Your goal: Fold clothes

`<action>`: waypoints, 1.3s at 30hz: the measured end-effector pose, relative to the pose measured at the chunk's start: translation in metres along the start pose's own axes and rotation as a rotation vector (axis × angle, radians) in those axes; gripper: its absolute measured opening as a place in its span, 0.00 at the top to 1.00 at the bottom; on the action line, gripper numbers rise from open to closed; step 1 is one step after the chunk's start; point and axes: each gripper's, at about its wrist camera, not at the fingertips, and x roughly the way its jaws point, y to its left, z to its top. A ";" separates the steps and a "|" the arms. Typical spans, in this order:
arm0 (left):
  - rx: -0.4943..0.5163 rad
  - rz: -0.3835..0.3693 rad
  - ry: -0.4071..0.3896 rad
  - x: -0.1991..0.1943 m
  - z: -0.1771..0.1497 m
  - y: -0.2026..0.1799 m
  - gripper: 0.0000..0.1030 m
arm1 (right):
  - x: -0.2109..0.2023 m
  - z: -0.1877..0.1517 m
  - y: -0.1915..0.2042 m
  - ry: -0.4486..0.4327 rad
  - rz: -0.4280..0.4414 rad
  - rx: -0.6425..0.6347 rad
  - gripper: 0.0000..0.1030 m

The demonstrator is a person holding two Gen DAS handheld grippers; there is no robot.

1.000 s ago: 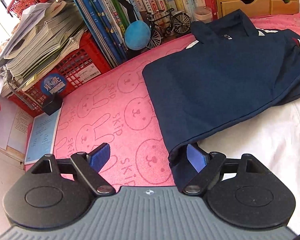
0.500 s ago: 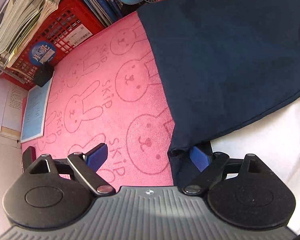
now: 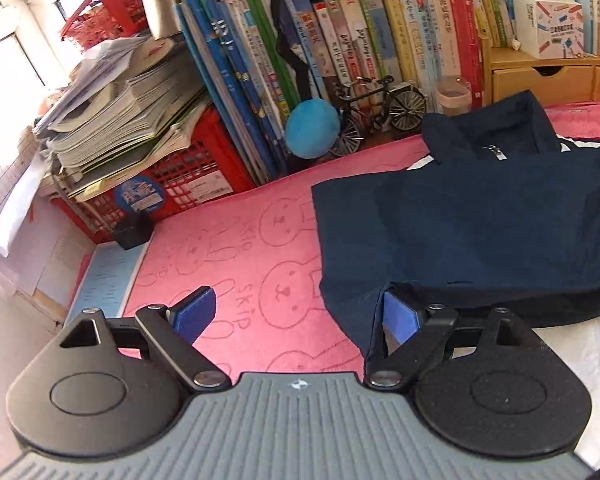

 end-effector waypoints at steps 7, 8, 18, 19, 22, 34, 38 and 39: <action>0.003 0.181 0.299 0.051 -0.056 0.024 0.14 | 0.024 -0.012 0.001 0.041 0.013 -0.048 0.51; -0.033 0.169 0.276 0.044 -0.055 0.033 0.16 | 0.025 -0.014 0.002 0.038 0.014 -0.061 0.49; 0.283 -0.127 -0.044 0.000 -0.038 -0.023 0.09 | 0.013 -0.020 0.012 0.022 0.020 -0.089 0.39; 0.309 -0.079 -0.045 0.009 -0.039 -0.030 0.10 | 0.011 -0.021 0.014 0.010 0.006 -0.112 0.39; 0.267 0.058 -0.001 0.037 -0.037 -0.027 0.12 | 0.002 -0.029 0.021 -0.045 -0.045 -0.230 0.36; 0.221 0.080 0.026 0.048 -0.047 -0.004 0.06 | -0.020 -0.062 -0.002 -0.128 -0.230 -0.323 0.22; 0.225 0.070 0.026 0.049 -0.047 -0.002 0.05 | -0.036 -0.110 0.014 -0.171 -0.247 -0.554 0.15; 0.224 0.069 0.026 0.050 -0.046 -0.002 0.05 | -0.033 -0.119 0.014 -0.156 -0.263 -0.612 0.14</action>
